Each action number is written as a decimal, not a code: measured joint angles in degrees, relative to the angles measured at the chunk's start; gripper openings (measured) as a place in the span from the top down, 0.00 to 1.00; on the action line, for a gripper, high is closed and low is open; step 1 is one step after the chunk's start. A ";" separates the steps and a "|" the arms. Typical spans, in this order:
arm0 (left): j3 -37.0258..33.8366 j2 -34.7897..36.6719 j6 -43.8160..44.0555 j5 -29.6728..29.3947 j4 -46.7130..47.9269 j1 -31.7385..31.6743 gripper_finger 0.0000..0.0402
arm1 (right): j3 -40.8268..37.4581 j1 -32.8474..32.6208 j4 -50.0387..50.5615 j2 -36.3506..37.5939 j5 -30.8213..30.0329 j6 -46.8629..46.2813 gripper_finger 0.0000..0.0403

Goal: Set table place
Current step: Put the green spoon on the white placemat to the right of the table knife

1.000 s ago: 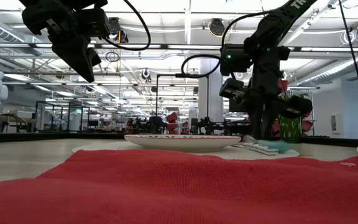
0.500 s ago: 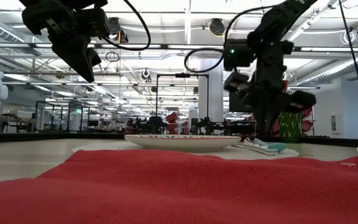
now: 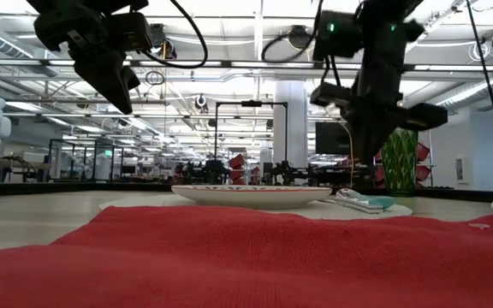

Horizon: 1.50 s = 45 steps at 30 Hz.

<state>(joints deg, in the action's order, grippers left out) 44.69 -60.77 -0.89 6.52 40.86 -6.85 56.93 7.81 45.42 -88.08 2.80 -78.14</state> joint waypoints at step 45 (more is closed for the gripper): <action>0.02 0.00 -0.87 0.09 0.64 -0.04 1.00 | 8.67 1.62 4.41 -17.01 1.25 1.65 0.81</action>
<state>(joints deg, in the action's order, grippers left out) 44.71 -60.77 -1.76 6.61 41.51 -6.90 65.60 9.43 49.82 -105.09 4.05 -76.49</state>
